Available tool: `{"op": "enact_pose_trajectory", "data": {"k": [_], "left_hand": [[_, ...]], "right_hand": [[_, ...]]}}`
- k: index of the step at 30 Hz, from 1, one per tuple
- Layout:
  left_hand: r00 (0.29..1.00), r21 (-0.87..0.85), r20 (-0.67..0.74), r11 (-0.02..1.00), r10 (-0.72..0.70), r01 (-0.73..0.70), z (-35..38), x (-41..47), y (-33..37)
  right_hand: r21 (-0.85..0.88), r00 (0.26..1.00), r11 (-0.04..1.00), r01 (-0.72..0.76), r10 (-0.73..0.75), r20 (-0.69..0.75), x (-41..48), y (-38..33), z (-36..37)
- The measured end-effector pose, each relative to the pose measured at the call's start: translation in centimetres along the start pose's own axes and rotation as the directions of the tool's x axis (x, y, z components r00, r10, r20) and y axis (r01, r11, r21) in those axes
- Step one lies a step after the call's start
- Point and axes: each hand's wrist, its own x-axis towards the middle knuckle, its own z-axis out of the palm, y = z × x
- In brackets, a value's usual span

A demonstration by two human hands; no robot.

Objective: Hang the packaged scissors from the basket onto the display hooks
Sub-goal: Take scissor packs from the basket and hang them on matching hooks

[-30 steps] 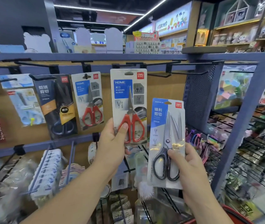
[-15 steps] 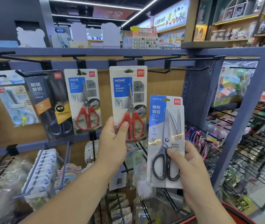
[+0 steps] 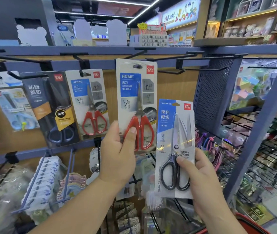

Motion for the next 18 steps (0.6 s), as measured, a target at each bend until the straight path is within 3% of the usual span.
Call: {"op": "enact_pose_trajectory", "data": {"k": [18], "left_hand": [[0.997, -0.024, 0.038, 0.998, -0.061, 0.062, -0.55, 0.08, -0.41]], "right_hand": [[0.015, 1.000, 1.000, -0.019, 0.020, -0.007, -0.57, -0.41, -0.38]]}}
